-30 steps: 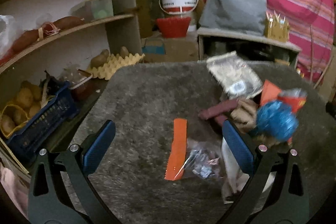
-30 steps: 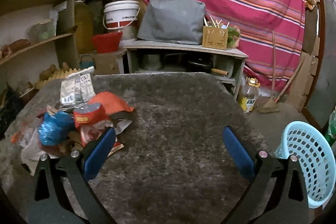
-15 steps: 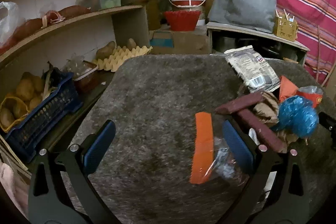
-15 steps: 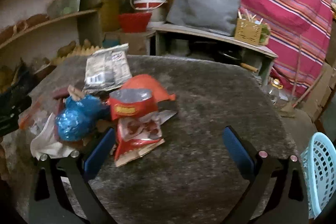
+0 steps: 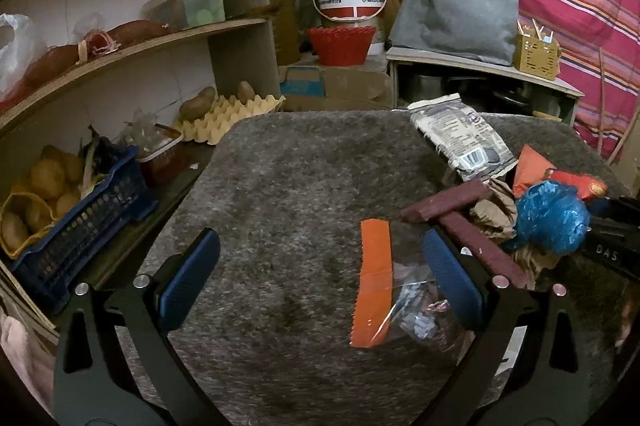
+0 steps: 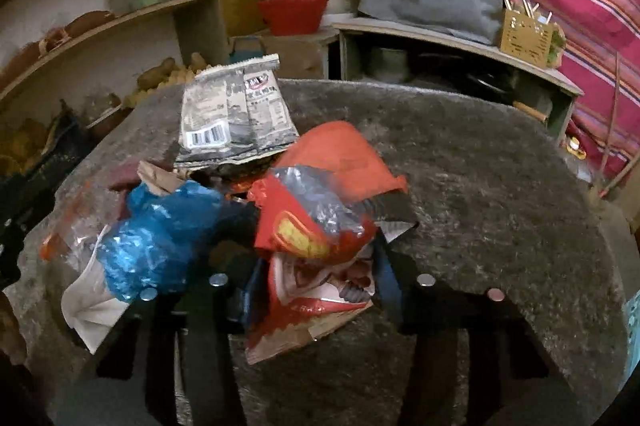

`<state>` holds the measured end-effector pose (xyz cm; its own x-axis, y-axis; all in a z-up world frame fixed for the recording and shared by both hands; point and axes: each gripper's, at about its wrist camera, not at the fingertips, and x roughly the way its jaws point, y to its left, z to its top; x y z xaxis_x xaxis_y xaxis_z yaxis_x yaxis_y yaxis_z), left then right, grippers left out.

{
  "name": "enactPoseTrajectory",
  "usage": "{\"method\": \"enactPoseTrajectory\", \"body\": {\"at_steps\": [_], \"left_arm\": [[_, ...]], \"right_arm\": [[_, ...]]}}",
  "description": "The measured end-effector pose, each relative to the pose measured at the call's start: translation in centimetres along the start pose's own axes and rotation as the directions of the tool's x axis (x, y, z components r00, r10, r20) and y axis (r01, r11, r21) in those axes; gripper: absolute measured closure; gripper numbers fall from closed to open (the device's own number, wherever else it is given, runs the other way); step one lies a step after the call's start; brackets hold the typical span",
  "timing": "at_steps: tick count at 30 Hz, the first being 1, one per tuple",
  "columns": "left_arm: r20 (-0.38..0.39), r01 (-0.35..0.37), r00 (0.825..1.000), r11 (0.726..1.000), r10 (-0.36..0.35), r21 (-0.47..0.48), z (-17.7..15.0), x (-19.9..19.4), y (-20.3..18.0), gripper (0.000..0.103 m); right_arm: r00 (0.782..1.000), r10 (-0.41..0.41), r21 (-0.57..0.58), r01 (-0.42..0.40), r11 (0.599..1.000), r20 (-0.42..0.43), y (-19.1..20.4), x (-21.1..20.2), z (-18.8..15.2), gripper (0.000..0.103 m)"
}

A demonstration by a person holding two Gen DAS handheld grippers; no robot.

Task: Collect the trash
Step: 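Grasp the red snack bag with the right tool while the left tool grasps the blue plastic bag, then carry both bags to the light-blue basket and open the left tool over it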

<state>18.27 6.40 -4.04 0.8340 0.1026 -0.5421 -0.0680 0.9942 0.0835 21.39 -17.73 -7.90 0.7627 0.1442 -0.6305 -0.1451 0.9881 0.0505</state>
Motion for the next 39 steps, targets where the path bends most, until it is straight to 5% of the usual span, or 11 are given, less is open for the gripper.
{"method": "enactPoseTrajectory", "body": {"at_steps": [10,17,25,36,39], "left_arm": [[0.017,0.045,0.999,0.999,-0.045,-0.016,0.7,-1.1,-2.7,0.005],[0.033,0.137,0.990,0.990,-0.137,0.017,1.0,-2.5,-7.6,0.005],[0.001,0.163,0.986,0.984,-0.164,0.071,0.4,-1.6,-12.9,0.006],[-0.049,0.169,0.985,0.982,-0.165,0.087,0.1,0.0,-14.1,0.067],[-0.024,0.164,0.986,0.982,-0.163,0.092,0.4,-0.9,-14.2,0.071]], "right_arm": [[0.995,-0.082,0.038,0.080,0.996,0.062,-4.1,-4.2,-0.8,0.062],[0.985,-0.159,0.087,0.154,0.984,0.059,-8.6,-6.0,-1.8,0.062],[0.981,-0.187,0.120,0.179,0.977,0.055,-11.6,-7.2,-2.7,0.062],[0.978,-0.196,0.169,0.182,0.969,0.069,-14.7,-8.6,-3.8,0.062],[0.979,-0.189,0.181,0.173,0.968,0.074,-15.0,-8.9,-4.0,0.062]]}}
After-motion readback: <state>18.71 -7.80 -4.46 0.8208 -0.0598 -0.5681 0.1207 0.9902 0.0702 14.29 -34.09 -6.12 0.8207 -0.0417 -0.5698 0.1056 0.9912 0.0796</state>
